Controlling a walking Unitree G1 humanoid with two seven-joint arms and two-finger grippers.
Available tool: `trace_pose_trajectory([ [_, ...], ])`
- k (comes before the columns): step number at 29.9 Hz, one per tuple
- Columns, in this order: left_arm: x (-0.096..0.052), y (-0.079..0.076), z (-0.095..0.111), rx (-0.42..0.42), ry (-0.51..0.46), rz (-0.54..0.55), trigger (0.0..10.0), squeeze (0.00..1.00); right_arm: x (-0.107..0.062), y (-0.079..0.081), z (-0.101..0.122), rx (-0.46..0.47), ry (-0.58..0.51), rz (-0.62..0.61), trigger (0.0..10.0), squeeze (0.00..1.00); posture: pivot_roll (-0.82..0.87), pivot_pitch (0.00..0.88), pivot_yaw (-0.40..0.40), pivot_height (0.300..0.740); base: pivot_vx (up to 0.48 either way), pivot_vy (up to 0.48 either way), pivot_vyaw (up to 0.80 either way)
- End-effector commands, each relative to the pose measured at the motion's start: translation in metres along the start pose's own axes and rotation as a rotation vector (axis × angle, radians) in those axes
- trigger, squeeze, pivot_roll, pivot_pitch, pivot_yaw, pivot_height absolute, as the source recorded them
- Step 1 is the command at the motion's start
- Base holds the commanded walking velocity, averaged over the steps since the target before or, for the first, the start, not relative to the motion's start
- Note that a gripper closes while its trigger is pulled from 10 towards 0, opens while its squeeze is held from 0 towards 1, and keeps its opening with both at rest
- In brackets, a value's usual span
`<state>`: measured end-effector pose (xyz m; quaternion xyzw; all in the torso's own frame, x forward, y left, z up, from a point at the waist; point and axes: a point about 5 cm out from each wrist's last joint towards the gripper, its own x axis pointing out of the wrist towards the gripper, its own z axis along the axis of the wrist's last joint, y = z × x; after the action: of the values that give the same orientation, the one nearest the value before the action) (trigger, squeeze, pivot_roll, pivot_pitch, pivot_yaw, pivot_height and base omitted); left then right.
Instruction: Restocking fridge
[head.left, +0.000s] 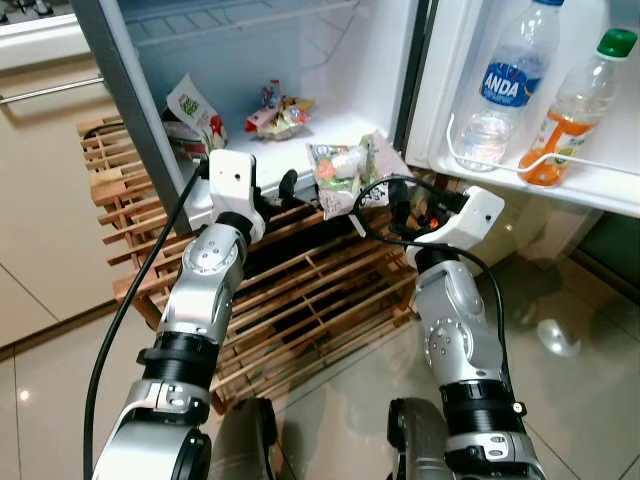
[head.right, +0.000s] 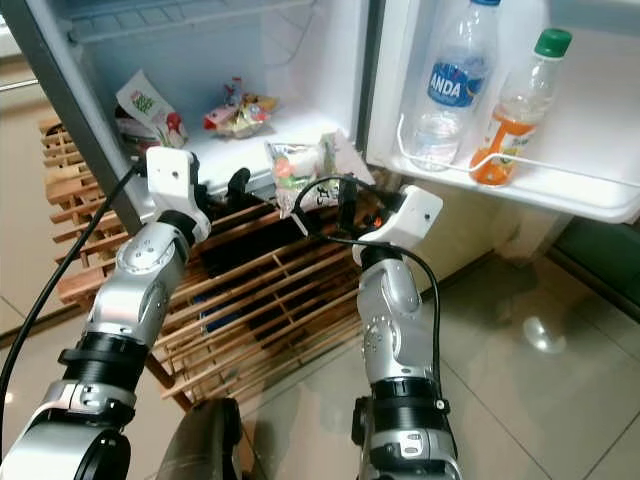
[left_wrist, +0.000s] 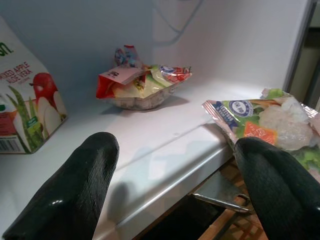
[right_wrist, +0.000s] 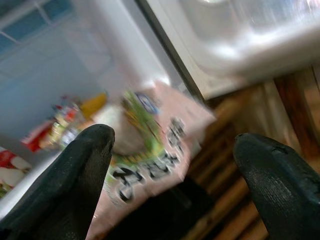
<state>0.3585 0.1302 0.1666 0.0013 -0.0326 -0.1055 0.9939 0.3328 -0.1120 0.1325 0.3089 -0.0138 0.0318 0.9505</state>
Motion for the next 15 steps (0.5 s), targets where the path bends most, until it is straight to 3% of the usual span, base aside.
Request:
trace_pose_trajectory([
  [1, 0.0, -0.001, 0.001, 0.003, -0.002, 0.002, 10.0, 0.0, 0.009, 0.024, -0.005, 0.099, 0.032, 0.043, 10.0, 0.0, -0.07, 0.0, 0.041, 0.596, 0.0, 0.0, 0.0],
  [6, 0.0, -0.004, -0.001, 0.003, 0.001, -0.006, 10.0, 0.0, 0.022, 0.032, -0.014, 0.212, 0.113, 0.037, 10.0, 0.0, -0.06, 0.0, 0.04, 0.596, 0.0, 0.0, 0.0],
  [15, -0.001, 0.0, 0.001, 0.011, -0.006, 0.006, 10.0, 0.0, 0.039, 0.052, -0.012, 0.216, 0.133, 0.099, 10.0, 0.0, -0.05, 0.0, 0.032, 0.596, 0.0, 0.0, 0.0],
])
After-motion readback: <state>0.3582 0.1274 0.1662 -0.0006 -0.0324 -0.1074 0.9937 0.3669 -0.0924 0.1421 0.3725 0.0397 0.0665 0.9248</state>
